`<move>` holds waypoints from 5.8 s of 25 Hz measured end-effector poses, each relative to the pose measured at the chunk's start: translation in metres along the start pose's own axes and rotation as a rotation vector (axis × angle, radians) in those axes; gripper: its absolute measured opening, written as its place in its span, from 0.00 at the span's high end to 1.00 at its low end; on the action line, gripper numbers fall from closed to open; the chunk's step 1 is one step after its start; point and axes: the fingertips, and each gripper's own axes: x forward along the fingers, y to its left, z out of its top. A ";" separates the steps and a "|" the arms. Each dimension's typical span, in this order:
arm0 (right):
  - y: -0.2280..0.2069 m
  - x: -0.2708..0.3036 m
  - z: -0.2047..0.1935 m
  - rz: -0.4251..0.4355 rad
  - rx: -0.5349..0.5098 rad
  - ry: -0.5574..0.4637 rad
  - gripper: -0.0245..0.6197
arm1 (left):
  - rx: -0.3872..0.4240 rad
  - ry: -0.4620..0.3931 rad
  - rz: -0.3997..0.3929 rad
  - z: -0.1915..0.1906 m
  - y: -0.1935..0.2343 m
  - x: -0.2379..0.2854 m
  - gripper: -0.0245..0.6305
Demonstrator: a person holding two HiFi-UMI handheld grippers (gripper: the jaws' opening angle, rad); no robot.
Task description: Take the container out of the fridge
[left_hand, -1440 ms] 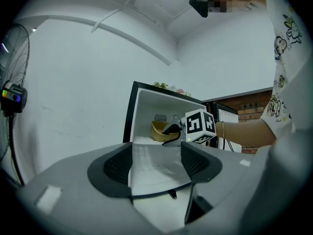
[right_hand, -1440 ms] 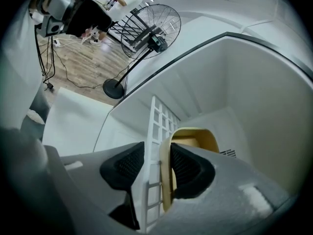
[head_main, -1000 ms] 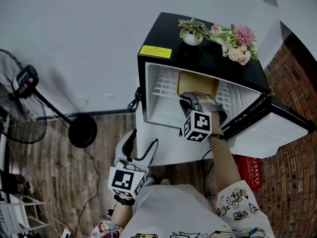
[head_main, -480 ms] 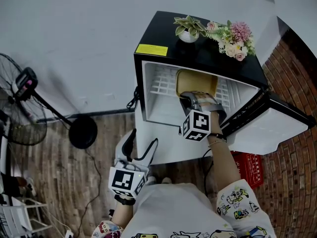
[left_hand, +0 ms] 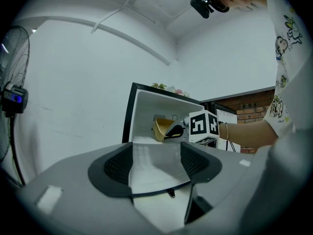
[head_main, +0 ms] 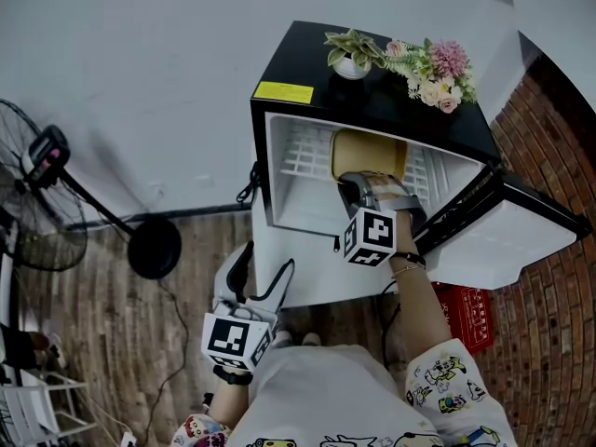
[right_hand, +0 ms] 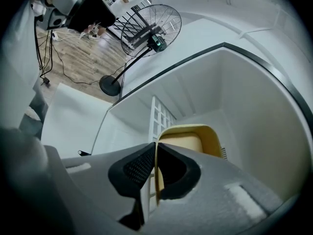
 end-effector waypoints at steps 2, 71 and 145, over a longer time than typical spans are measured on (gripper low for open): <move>0.001 -0.003 0.001 -0.001 0.005 -0.002 0.94 | 0.002 -0.003 -0.002 -0.002 0.000 -0.001 0.50; 0.160 -0.131 -0.045 0.189 1.054 -0.094 0.94 | 0.022 0.163 -0.183 -0.061 -0.066 0.045 0.84; 0.101 -0.152 -0.073 -0.011 1.333 -0.302 0.94 | 0.027 0.182 -0.108 -0.071 -0.035 0.048 0.96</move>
